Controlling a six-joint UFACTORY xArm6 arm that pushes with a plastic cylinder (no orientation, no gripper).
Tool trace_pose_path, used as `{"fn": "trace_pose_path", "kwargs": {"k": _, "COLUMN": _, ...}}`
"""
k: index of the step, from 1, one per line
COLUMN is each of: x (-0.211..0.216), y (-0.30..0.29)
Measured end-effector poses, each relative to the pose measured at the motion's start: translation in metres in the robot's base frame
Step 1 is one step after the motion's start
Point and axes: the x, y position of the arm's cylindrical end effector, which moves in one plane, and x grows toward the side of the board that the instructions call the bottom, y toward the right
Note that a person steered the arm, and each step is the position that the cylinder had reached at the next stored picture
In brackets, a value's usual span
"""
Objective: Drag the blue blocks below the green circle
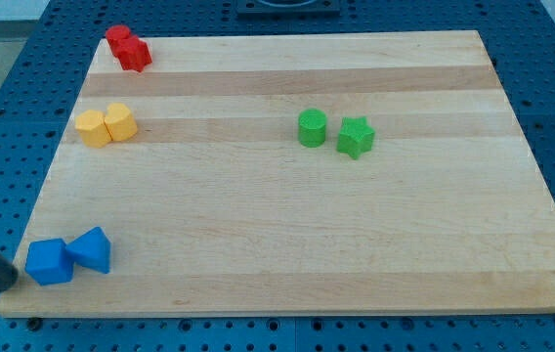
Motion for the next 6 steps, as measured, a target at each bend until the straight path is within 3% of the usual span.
{"fn": "trace_pose_path", "kwargs": {"k": 2, "x": -0.009, "y": 0.101}}
{"fn": "trace_pose_path", "kwargs": {"k": 5, "x": -0.101, "y": 0.252}}
{"fn": "trace_pose_path", "kwargs": {"k": 6, "x": -0.113, "y": 0.27}}
